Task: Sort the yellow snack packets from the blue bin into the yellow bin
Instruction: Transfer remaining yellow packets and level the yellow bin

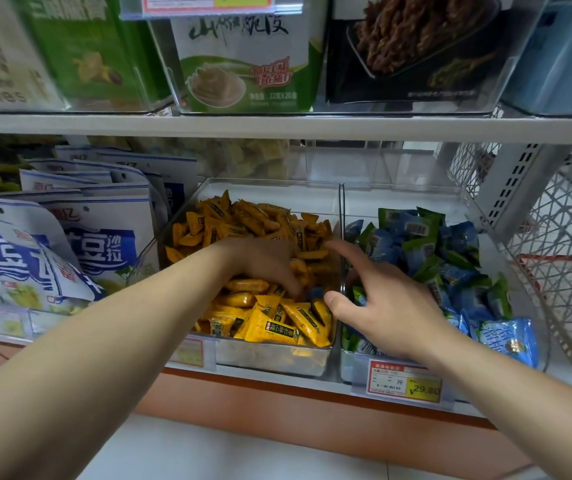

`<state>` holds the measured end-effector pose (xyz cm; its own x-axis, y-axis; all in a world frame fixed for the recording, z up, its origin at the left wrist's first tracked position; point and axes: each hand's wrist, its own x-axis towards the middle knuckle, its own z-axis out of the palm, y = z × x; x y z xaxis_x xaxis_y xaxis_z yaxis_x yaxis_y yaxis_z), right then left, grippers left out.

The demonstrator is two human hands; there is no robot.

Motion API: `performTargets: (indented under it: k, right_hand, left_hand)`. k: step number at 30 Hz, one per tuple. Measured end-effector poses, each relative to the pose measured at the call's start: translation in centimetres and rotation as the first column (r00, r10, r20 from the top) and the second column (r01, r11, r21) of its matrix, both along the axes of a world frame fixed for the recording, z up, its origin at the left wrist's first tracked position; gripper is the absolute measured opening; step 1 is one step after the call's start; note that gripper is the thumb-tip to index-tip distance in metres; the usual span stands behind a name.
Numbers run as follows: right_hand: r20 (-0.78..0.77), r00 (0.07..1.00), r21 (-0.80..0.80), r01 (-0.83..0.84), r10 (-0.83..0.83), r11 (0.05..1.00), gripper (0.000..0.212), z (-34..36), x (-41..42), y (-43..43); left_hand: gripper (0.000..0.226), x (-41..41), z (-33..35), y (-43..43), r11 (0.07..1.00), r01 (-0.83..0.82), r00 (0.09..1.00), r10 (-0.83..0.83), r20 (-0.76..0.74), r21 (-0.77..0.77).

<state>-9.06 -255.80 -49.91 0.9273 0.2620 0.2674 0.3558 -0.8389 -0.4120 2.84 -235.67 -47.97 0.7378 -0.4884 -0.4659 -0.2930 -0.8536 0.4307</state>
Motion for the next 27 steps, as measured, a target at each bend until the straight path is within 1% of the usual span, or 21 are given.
performTargets:
  k: [2, 3, 5, 7, 9, 11, 13, 14, 15, 16, 17, 18, 19, 20, 21, 22, 23, 24, 25, 26, 27]
  right_hand:
    - [0.014, 1.000, -0.003, -0.002, 0.002, 1.000, 0.064, 0.0, 0.0, 0.0]
    - [0.017, 1.000, -0.003, 0.000, 0.000, 1.000, 0.064, 0.0, 0.0, 0.0]
    - [0.015, 1.000, -0.012, 0.007, -0.006, 1.000, 0.065, -0.1, 0.0, 0.0]
    - [0.014, 1.000, -0.025, 0.011, -0.010, 1.000, 0.066, -0.2, 0.1, 0.0]
    - [0.014, 1.000, -0.027, 0.008, -0.007, 1.000, 0.067, -0.3, 0.1, -0.1]
    - [0.013, 1.000, -0.021, 0.000, 0.000, 1.000, 0.066, -0.3, 0.2, -0.1]
    - [0.018, 1.000, -0.015, 0.000, 0.000, 1.000, 0.066, -0.3, 0.1, -0.1]
    - [0.020, 1.000, -0.015, 0.003, -0.003, 1.000, 0.065, -0.3, 0.1, -0.1]
    - [0.020, 1.000, -0.017, 0.007, -0.006, 1.000, 0.065, -0.2, 0.0, -0.1]
    - [0.018, 1.000, -0.020, 0.010, -0.009, 1.000, 0.065, -0.2, 0.0, -0.1]
    - [0.016, 1.000, -0.023, 0.012, -0.011, 1.000, 0.066, -0.2, 0.0, 0.0]
    - [0.015, 1.000, -0.025, 0.013, -0.013, 1.000, 0.067, -0.1, 0.0, 0.0]
    - [0.016, 1.000, -0.025, 0.015, -0.015, 1.000, 0.067, -0.1, 0.0, 0.0]
    - [0.018, 1.000, -0.024, 0.016, -0.016, 1.000, 0.068, -0.1, 0.0, 0.0]
    - [0.019, 1.000, -0.021, 0.016, -0.016, 1.000, 0.068, 0.0, -0.1, 0.0]
    - [0.021, 1.000, -0.018, 0.018, -0.018, 1.000, 0.069, -0.1, -0.1, 0.0]
    - [0.024, 0.999, -0.016, 0.021, -0.021, 1.000, 0.069, -0.1, -0.1, -0.1]
    - [0.026, 0.999, -0.015, 0.025, -0.025, 1.000, 0.069, -0.1, -0.1, -0.1]
    - [0.027, 0.999, -0.015, 0.029, -0.029, 0.999, 0.068, -0.1, -0.1, -0.1]
    - [0.028, 0.999, -0.013, 0.032, -0.031, 0.999, 0.067, 0.0, -0.1, 0.0]
    - [0.031, 0.999, -0.011, 0.032, -0.032, 0.999, 0.066, 0.0, -0.1, 0.0]
  left_hand:
    - [0.039, 0.2, 0.4, 0.6, 0.983, -0.066, 0.997, 0.059, -0.044, -0.169]
    - [0.034, 0.3, 0.6, 0.8, 0.961, -0.109, 0.993, 0.093, -0.074, -0.255]
    - [0.027, 0.5, 0.9, 1.1, 0.869, -0.237, 0.969, 0.178, -0.172, -0.434]
    - [0.027, 0.6, 1.3, 1.3, 0.749, -0.372, 0.922, 0.229, -0.311, -0.549]
    - [0.036, 0.6, 1.5, 1.5, 0.671, -0.456, 0.885, 0.269, -0.381, -0.585]
    - [0.040, 0.5, 1.8, 1.7, 0.633, -0.512, 0.852, 0.291, -0.434, -0.581]
    - [0.032, 0.4, 2.2, 2.0, 0.600, -0.554, 0.826, 0.306, -0.474, -0.578]
    - [0.027, 0.3, 2.4, 2.2, 0.588, -0.550, 0.830, 0.306, -0.466, -0.593]
    - [0.027, 0.4, 2.6, 2.4, 0.600, -0.517, 0.854, 0.320, -0.410, -0.610]
    - [0.033, 0.4, 2.9, 2.5, 0.643, -0.463, 0.886, 0.347, -0.307, -0.610]
    - [0.038, 0.3, 3.3, 2.6, 0.714, -0.394, 0.915, 0.366, -0.172, -0.578]
    - [0.043, 0.2, 3.8, 2.6, 0.805, -0.317, 0.935, 0.354, -0.023, -0.501]
    - [0.049, -0.1, 4.4, 2.5, 0.905, -0.230, 0.948, 0.292, 0.129, -0.359]
    - [0.056, -0.3, 4.8, 2.3, 0.973, -0.154, 0.946, 0.195, 0.261, -0.169]
    - [0.063, -0.5, 5.0, 2.0, 0.994, -0.109, 0.931, 0.100, 0.351, 0.004]
    - [0.065, -0.7, 5.2, 1.6, 0.989, -0.091, 0.910, 0.037, 0.414, 0.112]
    - [0.062, -0.9, 5.2, 1.0, 0.987, -0.081, 0.880, 0.005, 0.474, 0.140]
    - [0.053, -1.2, 5.1, 0.3, 0.992, -0.054, 0.843, -0.014, 0.538, 0.111]
    - [0.042, -1.4, 4.8, -0.4, 0.999, -0.009, 0.808, -0.020, 0.589, 0.046]
    - [0.032, -1.6, 4.4, -1.2, 0.999, 0.036, 0.794, -0.013, 0.607, -0.025]
    - [0.026, -1.6, 4.1, -1.8, 0.995, 0.065, 0.810, -0.006, 0.586, -0.080]
